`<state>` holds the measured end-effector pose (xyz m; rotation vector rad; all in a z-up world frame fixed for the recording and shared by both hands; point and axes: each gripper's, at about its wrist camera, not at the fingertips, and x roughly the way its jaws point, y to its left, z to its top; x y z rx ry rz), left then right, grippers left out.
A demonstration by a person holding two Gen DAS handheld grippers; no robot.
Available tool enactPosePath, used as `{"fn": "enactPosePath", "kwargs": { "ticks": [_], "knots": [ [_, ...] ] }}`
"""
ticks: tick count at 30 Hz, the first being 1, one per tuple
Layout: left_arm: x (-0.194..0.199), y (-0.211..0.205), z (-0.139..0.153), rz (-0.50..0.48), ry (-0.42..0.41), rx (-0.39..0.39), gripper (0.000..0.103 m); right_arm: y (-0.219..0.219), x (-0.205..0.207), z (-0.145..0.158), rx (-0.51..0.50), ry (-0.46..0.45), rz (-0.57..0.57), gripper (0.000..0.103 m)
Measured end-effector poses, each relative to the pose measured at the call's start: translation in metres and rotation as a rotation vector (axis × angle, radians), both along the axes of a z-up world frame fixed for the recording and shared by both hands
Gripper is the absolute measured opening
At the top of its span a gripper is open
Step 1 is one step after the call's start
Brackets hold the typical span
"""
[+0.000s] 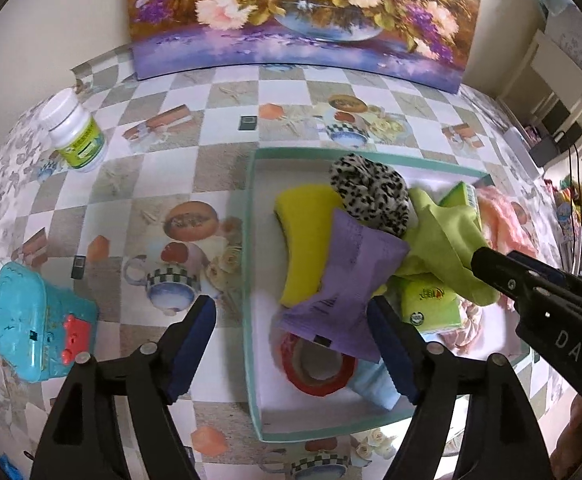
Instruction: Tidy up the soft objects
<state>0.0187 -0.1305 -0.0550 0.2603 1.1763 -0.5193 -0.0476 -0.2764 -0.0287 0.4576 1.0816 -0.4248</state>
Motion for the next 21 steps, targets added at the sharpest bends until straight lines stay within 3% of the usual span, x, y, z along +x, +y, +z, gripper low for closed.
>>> {"fn": "enactPosePath", "kwargs": {
  "ticks": [2, 5, 8, 12, 17, 21],
  "knots": [
    [0.004, 0.004, 0.000, 0.017, 0.007, -0.008, 0.079, 0.001, 0.001, 0.000, -0.012, 0.007, 0.001, 0.059],
    [0.009, 0.012, 0.001, 0.046, 0.005, -0.011, 0.080, 0.003, 0.003, -0.001, -0.025, 0.015, 0.005, 0.062],
    [0.015, 0.019, 0.001, 0.085, -0.013, 0.002, 0.091, 0.004, 0.005, -0.002, -0.036, 0.022, 0.009, 0.071],
    [0.022, 0.028, -0.001, 0.118, -0.003, -0.008, 0.091, 0.005, 0.007, -0.004, -0.049, 0.035, 0.010, 0.074],
    [0.028, 0.037, -0.003, 0.169, -0.012, -0.015, 0.093, 0.005, 0.006, -0.003, -0.085, 0.036, -0.001, 0.099],
    [0.032, 0.046, -0.003, 0.208, -0.018, -0.019, 0.097, 0.005, 0.005, -0.001, -0.096, 0.033, -0.003, 0.103]
  ]
}}
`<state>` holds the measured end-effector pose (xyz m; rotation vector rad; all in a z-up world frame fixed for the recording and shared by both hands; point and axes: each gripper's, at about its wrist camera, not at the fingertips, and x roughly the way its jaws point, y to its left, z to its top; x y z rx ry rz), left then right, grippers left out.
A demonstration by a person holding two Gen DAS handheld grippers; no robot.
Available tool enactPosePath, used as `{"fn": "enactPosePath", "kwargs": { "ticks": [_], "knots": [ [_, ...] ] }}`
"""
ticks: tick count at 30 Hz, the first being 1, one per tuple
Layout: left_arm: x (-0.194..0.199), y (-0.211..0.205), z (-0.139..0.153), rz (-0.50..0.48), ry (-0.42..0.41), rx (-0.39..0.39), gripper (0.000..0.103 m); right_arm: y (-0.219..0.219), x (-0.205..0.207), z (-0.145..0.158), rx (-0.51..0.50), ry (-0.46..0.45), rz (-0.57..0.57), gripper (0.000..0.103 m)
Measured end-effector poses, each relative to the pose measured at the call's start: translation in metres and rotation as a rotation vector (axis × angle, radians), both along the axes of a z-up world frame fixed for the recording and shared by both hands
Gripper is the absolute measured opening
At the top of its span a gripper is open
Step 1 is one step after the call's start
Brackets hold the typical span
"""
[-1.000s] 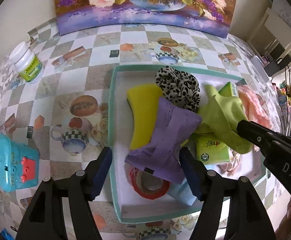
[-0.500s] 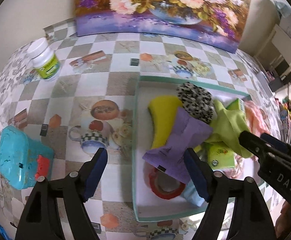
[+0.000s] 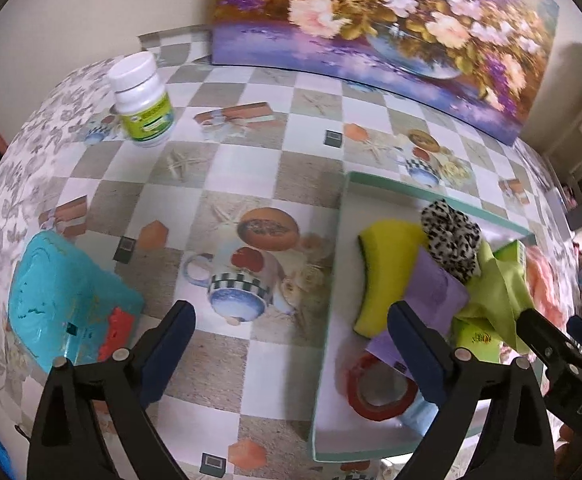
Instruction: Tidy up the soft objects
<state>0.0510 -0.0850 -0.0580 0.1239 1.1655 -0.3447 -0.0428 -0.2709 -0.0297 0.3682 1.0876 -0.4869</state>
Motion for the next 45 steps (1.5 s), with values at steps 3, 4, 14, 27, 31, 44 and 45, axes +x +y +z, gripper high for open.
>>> {"fn": "enactPosePath", "kwargs": {
  "ticks": [3, 4, 14, 27, 31, 44, 45],
  "knots": [
    [0.000, 0.004, 0.002, 0.009, -0.014, 0.010, 0.097, 0.002, 0.000, 0.000, -0.011, 0.006, 0.003, 0.103],
    [0.000, 0.005, 0.003, 0.008, -0.022, 0.017, 0.097, 0.003, -0.001, 0.001, -0.016, 0.006, 0.005, 0.103],
    [-0.017, 0.019, 0.021, -0.036, -0.089, 0.065, 0.097, 0.021, -0.012, 0.007, -0.039, -0.003, 0.024, 0.103],
    [-0.055, 0.048, 0.028, 0.003, -0.154, 0.148, 0.097, 0.048, -0.039, 0.011, -0.052, -0.025, 0.054, 0.103],
    [-0.065, 0.055, 0.029, 0.015, -0.176, 0.175, 0.097, 0.056, -0.047, 0.009, -0.058, -0.025, 0.062, 0.103],
    [-0.077, 0.077, 0.038, 0.088, -0.171, 0.156, 0.097, 0.073, -0.065, 0.010, -0.084, -0.039, 0.079, 0.103],
    [-0.076, 0.079, 0.038, 0.098, -0.168, 0.158, 0.097, 0.074, -0.066, 0.011, -0.087, -0.043, 0.082, 0.103]
  ]
}}
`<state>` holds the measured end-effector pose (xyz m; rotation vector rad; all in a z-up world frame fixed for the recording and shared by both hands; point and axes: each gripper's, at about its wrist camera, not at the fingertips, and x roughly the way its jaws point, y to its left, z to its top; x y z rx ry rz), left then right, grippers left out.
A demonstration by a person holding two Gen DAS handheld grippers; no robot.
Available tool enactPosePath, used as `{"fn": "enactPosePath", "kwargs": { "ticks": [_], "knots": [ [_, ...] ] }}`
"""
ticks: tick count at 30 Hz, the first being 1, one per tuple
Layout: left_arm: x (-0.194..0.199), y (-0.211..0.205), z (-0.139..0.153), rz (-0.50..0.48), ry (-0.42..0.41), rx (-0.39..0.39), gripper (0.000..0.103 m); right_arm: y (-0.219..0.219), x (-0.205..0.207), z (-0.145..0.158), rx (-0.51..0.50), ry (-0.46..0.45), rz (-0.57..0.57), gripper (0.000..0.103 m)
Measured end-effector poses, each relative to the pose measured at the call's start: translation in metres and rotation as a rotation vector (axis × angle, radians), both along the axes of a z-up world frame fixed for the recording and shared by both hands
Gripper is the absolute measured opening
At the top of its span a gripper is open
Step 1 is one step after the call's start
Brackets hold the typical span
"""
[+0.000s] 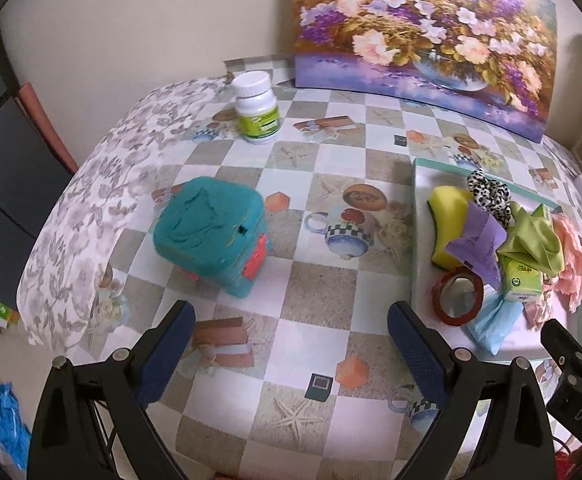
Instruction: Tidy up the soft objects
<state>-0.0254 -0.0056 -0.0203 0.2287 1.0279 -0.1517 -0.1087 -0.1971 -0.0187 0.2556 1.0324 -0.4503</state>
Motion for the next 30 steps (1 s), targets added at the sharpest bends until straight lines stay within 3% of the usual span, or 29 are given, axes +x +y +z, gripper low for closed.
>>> {"fn": "enactPosePath", "kwargs": {
  "ticks": [11, 30],
  "knots": [
    [-0.010, 0.003, 0.010, 0.035, -0.067, 0.057, 0.097, 0.003, -0.005, 0.005, -0.006, -0.025, 0.002, 0.103],
    [-0.012, -0.008, 0.008, 0.004, -0.083, 0.129, 0.097, -0.006, -0.008, 0.002, 0.060, -0.035, -0.010, 0.103]
  ]
}}
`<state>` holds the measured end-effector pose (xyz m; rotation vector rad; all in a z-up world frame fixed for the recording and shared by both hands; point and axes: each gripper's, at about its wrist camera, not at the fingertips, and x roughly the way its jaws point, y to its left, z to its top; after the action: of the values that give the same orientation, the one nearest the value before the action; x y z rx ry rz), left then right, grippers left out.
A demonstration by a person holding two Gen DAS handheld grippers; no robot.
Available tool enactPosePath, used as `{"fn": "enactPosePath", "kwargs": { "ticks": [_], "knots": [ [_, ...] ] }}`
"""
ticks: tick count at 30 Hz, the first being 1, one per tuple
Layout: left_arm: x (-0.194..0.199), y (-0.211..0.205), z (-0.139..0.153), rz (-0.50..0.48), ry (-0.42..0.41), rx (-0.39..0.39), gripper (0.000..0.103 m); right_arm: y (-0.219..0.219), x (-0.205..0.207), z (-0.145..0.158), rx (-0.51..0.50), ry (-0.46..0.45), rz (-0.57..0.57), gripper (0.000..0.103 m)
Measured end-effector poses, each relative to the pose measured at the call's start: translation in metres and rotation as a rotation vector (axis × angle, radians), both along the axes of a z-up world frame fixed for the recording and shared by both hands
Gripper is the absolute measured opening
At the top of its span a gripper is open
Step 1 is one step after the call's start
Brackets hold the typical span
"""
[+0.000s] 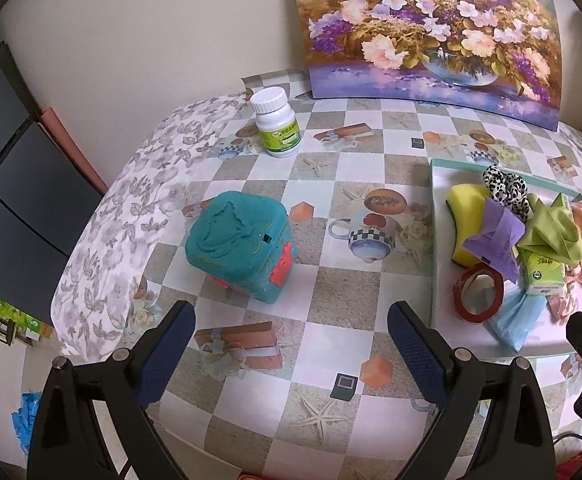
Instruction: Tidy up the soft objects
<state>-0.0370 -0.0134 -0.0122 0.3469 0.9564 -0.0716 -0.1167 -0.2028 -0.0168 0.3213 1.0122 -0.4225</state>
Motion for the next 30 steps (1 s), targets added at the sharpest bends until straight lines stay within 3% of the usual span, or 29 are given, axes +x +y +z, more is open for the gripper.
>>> {"fn": "enactPosePath", "kwargs": {
  "ticks": [30],
  "knots": [
    [0.004, 0.002, -0.003, 0.017, 0.008, 0.018, 0.097, -0.002, -0.001, -0.001, -0.015, 0.014, -0.020, 0.103]
  ]
}}
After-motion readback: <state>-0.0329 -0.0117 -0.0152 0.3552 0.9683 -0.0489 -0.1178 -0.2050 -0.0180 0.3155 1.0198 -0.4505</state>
